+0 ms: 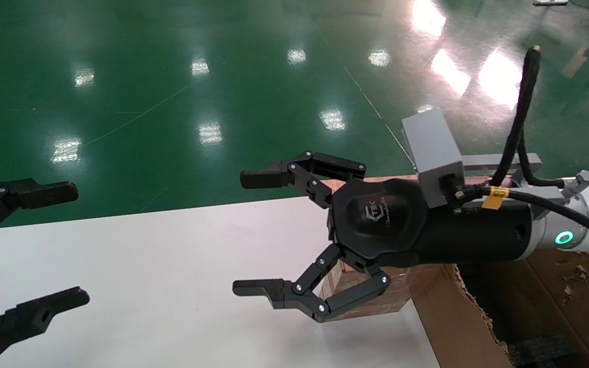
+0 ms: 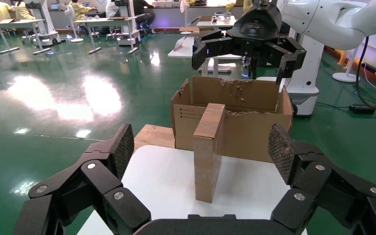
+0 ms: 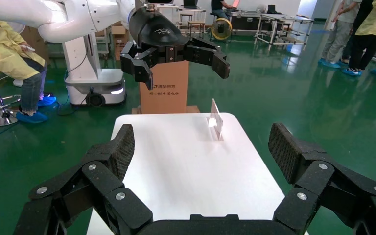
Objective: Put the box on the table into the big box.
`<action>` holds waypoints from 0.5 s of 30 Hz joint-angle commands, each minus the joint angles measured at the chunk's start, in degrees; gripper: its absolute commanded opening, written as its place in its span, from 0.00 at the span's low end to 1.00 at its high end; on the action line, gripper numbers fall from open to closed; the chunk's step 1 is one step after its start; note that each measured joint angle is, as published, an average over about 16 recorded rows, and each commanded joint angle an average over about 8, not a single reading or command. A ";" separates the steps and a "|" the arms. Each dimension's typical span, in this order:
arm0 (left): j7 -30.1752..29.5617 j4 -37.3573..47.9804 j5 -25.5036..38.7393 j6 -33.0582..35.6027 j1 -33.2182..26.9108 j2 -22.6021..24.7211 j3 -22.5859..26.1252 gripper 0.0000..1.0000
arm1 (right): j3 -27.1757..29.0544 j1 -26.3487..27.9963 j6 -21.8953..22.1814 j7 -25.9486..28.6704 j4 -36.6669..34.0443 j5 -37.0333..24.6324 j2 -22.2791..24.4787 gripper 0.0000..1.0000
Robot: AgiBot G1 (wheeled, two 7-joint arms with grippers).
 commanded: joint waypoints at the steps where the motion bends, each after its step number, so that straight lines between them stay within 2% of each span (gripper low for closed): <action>1: 0.00 0.00 0.00 0.00 0.00 0.00 0.00 1.00 | 0.00 0.00 0.00 0.00 0.00 0.00 0.00 1.00; 13: 0.00 0.00 0.00 0.00 0.00 0.00 0.00 0.99 | 0.00 0.00 0.00 0.00 0.00 -0.01 0.00 1.00; 14: 0.00 0.00 0.00 0.00 0.00 0.00 0.00 0.95 | -0.01 0.00 -0.01 0.00 0.00 -0.02 0.00 1.00; 15: 0.00 0.00 0.00 0.00 0.00 0.00 0.00 0.87 | -0.02 0.01 -0.02 0.00 0.01 -0.04 0.01 1.00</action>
